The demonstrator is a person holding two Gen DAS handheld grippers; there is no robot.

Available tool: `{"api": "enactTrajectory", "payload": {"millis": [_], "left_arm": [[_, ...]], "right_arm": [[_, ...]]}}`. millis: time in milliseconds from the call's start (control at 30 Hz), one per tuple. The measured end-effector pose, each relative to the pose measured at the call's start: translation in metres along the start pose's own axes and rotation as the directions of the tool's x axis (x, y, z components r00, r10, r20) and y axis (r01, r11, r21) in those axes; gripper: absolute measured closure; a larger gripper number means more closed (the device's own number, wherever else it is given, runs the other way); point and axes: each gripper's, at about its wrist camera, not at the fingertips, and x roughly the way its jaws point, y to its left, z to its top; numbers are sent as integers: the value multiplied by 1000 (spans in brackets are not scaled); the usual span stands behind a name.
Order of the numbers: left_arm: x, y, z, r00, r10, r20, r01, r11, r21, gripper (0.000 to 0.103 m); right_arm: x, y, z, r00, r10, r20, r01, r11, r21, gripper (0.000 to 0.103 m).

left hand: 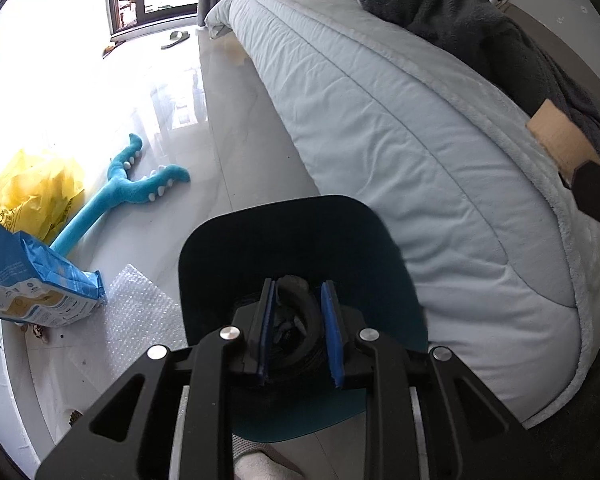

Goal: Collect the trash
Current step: 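Open the left gripper over the bin while the right gripper drops the cardboard core in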

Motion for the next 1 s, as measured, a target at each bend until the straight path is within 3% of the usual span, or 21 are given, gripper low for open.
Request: {"api": "enactTrajectory", "payload": {"millis": [267,433,567,867,1000], "left_arm": [[-12,23,-3,999,23,39,-22,999,-35,53],[-33,29,-2,989,58,133,-54,998,-28,43],[-53,31,-1,972,94,217,-94,996,-10,30],[-91,33,5,927,89,363,-97,995,3,13],[-111,33,9,896,111,430,-111,993,-24,7]], "right_arm": [[29,14,-1,998,4,-63,-5,1000,-20,58],[51,20,-6,992,-5,-124,3,1000,-21,58],[71,25,-12,984,3,-178,-5,1000,-9,58],[113,31,-31,948,-24,-317,22,1000,-9,58],[127,34,-40,929,-33,-368,25,999,-27,57]]}}
